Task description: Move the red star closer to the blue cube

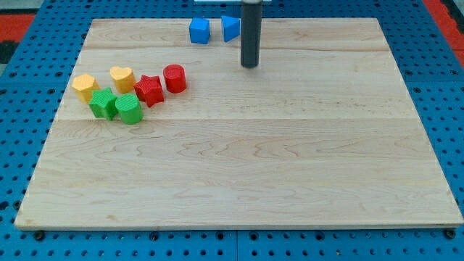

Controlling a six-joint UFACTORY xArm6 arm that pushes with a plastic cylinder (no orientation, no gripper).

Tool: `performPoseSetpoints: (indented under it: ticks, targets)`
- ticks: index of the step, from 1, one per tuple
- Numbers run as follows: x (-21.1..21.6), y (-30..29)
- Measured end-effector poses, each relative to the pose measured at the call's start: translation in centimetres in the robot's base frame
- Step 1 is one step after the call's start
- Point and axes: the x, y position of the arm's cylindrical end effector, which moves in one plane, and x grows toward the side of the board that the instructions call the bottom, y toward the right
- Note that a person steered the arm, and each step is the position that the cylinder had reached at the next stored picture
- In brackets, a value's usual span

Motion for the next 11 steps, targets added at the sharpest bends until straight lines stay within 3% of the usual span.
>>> performPoseSetpoints:
  ticks: [1, 2, 3, 5, 8, 10, 11]
  targets:
    - [7.7, -3.0]
    - [10.2, -11.1]
    - [7.2, -17.1]
    - [-1.3, -17.1]
    - [-3.2, -19.9]
    - [-9.2, -17.6]
    - [-8.1, -18.2]
